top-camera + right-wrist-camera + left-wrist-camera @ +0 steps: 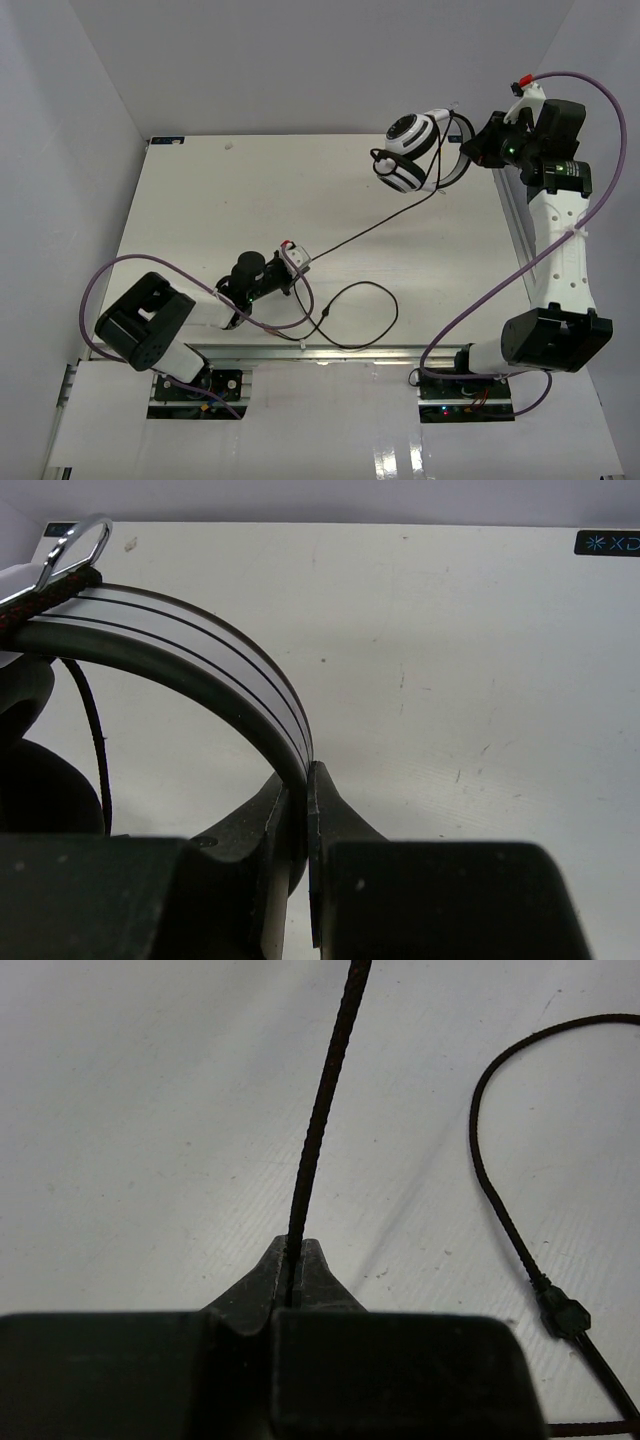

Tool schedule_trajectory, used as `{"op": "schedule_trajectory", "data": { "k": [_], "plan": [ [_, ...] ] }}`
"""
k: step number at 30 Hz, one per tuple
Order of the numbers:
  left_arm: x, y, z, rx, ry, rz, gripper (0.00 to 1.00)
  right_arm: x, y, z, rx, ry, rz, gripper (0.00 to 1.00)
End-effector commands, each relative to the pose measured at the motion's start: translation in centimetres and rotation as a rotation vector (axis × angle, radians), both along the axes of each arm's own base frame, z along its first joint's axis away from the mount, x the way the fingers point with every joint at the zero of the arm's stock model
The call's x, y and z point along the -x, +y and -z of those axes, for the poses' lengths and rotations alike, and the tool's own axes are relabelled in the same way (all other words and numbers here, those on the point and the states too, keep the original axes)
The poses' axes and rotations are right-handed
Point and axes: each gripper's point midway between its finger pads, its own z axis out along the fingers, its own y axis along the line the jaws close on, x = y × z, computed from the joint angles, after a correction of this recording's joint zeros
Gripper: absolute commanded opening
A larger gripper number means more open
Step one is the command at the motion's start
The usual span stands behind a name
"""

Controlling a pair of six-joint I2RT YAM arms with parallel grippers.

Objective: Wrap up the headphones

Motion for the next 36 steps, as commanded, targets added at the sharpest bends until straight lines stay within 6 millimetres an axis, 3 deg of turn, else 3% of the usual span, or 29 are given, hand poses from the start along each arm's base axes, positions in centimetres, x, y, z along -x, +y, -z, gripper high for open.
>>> {"op": "schedule_trajectory", "data": {
  "k": [1, 4, 7, 12, 15, 18, 21, 23, 25, 27, 28, 32, 36],
  "plan": [
    [-0.1, 0.3, -1.2, 0.04, -0.026, -0.004, 0.0, 1.0, 0.7, -6.5, -0.01, -0.213, -0.032, 0.08],
    [-0.5, 0.8, -1.6, 0.049, -0.036, -0.028, 0.0, 1.3, 1.1, -6.4, -0.019, -0.211, -0.06, 0.08],
    [-1.2, 1.2, -1.7, 0.068, -0.016, -0.051, 0.0, 2.6, 2.9, -6.3, -0.049, -0.213, -0.186, 0.08],
    [-3.3, 1.4, -1.6, 0.073, 0.032, -0.067, 0.0, 7.0, 6.3, -6.9, -0.071, -0.289, -0.486, 0.08],
    [-4.8, 2.0, -2.4, 0.097, 0.07, -0.095, 0.0, 8.7, 6.6, -7.0, 0.011, -0.334, -0.553, 0.08],
    [-7.6, 2.2, -5.4, 0.128, 0.076, -0.119, 0.0, 9.7, 5.8, -4.5, 0.169, -0.322, -0.58, 0.08],
    [-10.2, 3.7, -7.1, 0.112, 0.179, -0.17, 0.0, 10.3, 4.7, -1.4, 0.336, -0.284, -0.581, 0.08],
    [-12.1, 4.4, -9.8, 0.136, 0.21, -0.191, 0.0, 10.8, 4.4, -0.2, 0.444, -0.297, -0.579, 0.08],
    [-12.9, 4.2, -12.8, 0.173, 0.235, -0.174, 0.0, 10.0, 3.3, 1.8, 0.534, -0.279, -0.531, 0.08],
    [-13.1, 3.8, -15.8, 0.213, 0.259, -0.142, 0.0, 9.4, 2.4, 4.6, 0.64, -0.239, -0.46, 0.08],
    [-12.6, 3.1, -17.7, 0.252, 0.291, -0.11, 0.0, 9.2, 3.4, 4.3, 0.666, -0.286, -0.462, 0.08],
    [-10.5, 1.2, -22.5, 0.38, 0.386, 0.006, 0.0, 7.0, 2.8, 6.7, 0.805, -0.259, -0.33, 0.08],
    [-8.4, -0.4, -25.5, 0.462, 0.493, 0.102, 0.0, 5.3, 4.0, 7.9, 0.857, -0.262, -0.271, 0.08]
  ]
}}
